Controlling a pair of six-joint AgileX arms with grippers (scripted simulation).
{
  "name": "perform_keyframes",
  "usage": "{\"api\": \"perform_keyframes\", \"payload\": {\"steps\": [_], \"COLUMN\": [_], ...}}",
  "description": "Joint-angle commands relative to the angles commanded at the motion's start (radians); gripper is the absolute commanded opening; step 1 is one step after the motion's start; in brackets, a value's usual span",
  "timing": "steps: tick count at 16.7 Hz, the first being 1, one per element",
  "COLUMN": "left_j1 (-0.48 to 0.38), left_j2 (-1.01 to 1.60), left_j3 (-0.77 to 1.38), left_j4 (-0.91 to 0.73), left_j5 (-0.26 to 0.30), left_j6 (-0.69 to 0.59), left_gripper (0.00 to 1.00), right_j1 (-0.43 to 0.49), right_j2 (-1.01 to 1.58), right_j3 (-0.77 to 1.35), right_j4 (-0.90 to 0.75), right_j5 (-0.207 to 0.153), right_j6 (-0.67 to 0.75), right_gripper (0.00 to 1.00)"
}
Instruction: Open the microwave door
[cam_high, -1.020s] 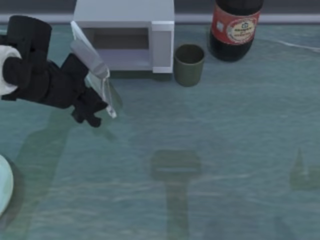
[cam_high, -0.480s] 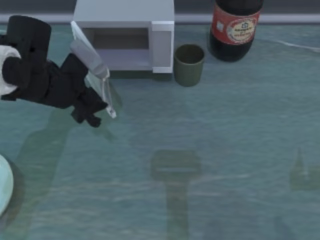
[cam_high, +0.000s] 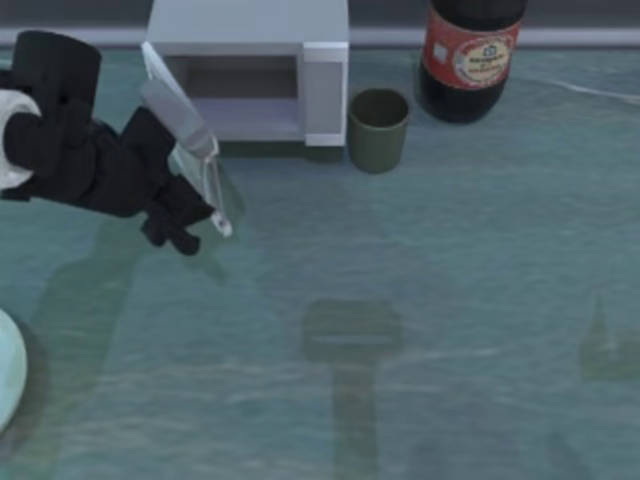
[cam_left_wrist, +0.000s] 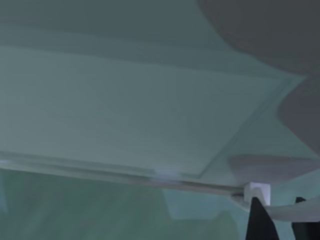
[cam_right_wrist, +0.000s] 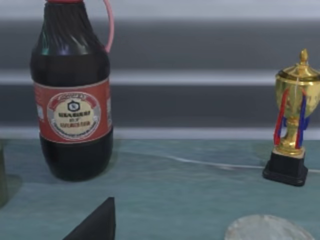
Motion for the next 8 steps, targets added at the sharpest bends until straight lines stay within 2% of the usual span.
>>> {"api": "perform_keyframes", "payload": {"steps": [8], "left_j1": [0.044], "left_j2": [0.008], "left_j3": [0.025], "left_j4": [-0.060], "left_j5": [0.051], "left_j6": [0.110], "left_gripper": [0.00], "right_j1": [0.000], "right_j2": [0.000], "right_j3": [0.000], "right_j4": [0.000], "right_j5": [0.000], "right_j6": [0.000], "right_gripper": [1.00]}}
